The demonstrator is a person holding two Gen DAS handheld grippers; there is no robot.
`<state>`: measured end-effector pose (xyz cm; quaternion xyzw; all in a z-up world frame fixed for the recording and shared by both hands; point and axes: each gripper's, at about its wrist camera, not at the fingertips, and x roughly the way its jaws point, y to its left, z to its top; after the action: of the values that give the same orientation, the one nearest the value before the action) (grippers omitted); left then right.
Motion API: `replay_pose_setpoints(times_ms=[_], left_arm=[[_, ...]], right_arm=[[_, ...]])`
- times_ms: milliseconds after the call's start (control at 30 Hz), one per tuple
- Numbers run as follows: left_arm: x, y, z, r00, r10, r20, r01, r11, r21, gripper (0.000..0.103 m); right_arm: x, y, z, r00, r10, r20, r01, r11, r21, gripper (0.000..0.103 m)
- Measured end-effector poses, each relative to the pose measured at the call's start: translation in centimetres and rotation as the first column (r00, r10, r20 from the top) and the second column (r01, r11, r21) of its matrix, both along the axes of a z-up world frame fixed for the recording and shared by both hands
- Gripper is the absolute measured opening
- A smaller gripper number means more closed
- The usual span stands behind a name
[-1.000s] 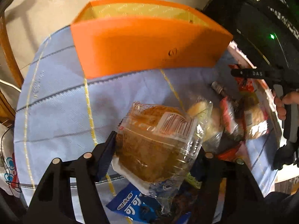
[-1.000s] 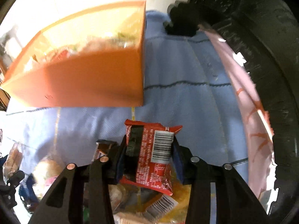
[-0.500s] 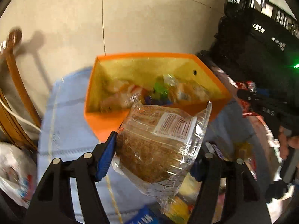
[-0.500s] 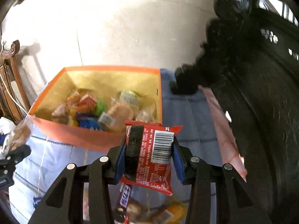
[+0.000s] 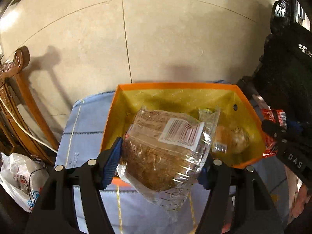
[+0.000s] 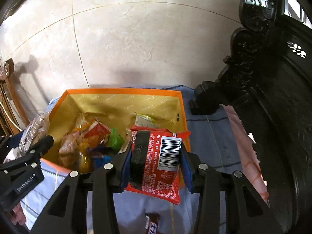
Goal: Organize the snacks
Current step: 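Drop bread bag into box with left tool while right tool drops red bag, then grasp green-label bun packet with left tool while right tool grasps chocolate bar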
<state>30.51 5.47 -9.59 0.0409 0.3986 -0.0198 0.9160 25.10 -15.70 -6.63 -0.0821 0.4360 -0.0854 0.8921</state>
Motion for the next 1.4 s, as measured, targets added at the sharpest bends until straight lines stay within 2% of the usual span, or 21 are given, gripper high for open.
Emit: replay_pose_setpoints(times_ms=[333, 367, 400, 433, 467, 500, 633, 800, 900, 1000, 1100, 1167, 1233, 1300, 1400], left_arm=[[1.9, -0.3, -0.3, 1.0, 0.017, -0.001, -0.017, 1.0, 0.022, 0.065], [2.1, -0.2, -0.3, 1.0, 0.02, 0.0, -0.02, 1.0, 0.014, 0.066], [2.2, -0.1, -0.3, 1.0, 0.02, 0.0, -0.02, 1.0, 0.013, 0.077], [2.4, -0.3, -0.3, 1.0, 0.031, 0.005, -0.031, 0.999, 0.04, 0.092], [2.6, -0.4, 0.0, 0.998, 0.061, 0.033, -0.064, 0.995, 0.079, 0.099], [2.6, -0.4, 0.2, 0.996, 0.071, 0.046, -0.075, 0.993, 0.089, 0.099], [1.5, 0.0, 1.1, 0.997, 0.04, 0.06, -0.042, 0.998, 0.036, 0.099], [-2.4, -0.1, 0.3, 1.0, -0.012, 0.02, 0.011, 0.999, 0.031, 0.099], [-5.9, -0.7, -0.8, 0.996, -0.084, -0.025, 0.085, 0.996, 0.013, 0.099], [-9.4, -1.6, -2.1, 0.986, -0.159, -0.058, 0.157, 0.987, -0.026, 0.099], [-12.2, -2.9, -5.2, 0.97, -0.222, -0.099, 0.218, 0.975, -0.05, 0.099], [-12.4, -3.4, -6.9, 0.964, -0.232, -0.13, 0.228, 0.973, -0.042, 0.099], [-12.3, -4.3, -9.2, 0.942, -0.28, -0.187, 0.274, 0.96, -0.058, 0.099], [-12.8, -4.5, -10.0, 0.933, -0.314, -0.174, 0.306, 0.949, -0.076, 0.099], [-12.7, -4.6, -12.0, 0.917, -0.343, -0.205, 0.337, 0.939, -0.065, 0.099]], right_arm=[[2.8, 0.7, 0.1, 1.0, 0.003, 0.007, -0.003, 1.0, 0.005, 0.044], [2.9, 0.8, 0.1, 1.0, 0.001, 0.01, -0.001, 1.0, 0.005, 0.047], [3.2, 0.7, 0.1, 1.0, -0.004, 0.019, 0.004, 1.0, 0.003, 0.057], [3.6, 0.9, 0.2, 0.999, -0.007, 0.038, 0.007, 1.0, -0.015, 0.095], [4.1, 0.9, 0.2, 0.999, -0.006, 0.046, 0.008, 0.999, -0.036, 0.099], [4.2, 1.1, 0.4, 0.998, -0.008, 0.057, 0.011, 0.998, -0.057, 0.099], [3.4, 0.5, 1.0, 0.998, -0.023, 0.054, 0.027, 0.997, -0.077, 0.099], [0.4, -1.4, 0.7, 0.999, -0.045, -0.007, 0.044, 0.995, -0.088, 0.099], [-2.6, -2.8, -0.6, 0.994, -0.061, -0.096, 0.053, 0.995, -0.08, 0.099], [-5.3, -3.9, -3.6, 0.976, -0.068, -0.207, 0.068, 0.998, -0.006, 0.099], [-6.8, -4.5, -7.7, 0.946, -0.081, -0.314, 0.091, 0.996, 0.019, 0.099], [-6.9, -4.8, -10.1, 0.929, -0.079, -0.361, 0.104, 0.993, 0.05, 0.099], [-6.7, -5.2, -12.4, 0.914, -0.076, -0.398, 0.121, 0.989, 0.089, 0.099], [-6.5, -5.3, -13.6, 0.91, -0.042, -0.413, 0.11, 0.983, 0.144, 0.099], [-6.3, -5.4, -15.3, 0.891, -0.023, -0.454, 0.115, 0.978, 0.176, 0.099]])
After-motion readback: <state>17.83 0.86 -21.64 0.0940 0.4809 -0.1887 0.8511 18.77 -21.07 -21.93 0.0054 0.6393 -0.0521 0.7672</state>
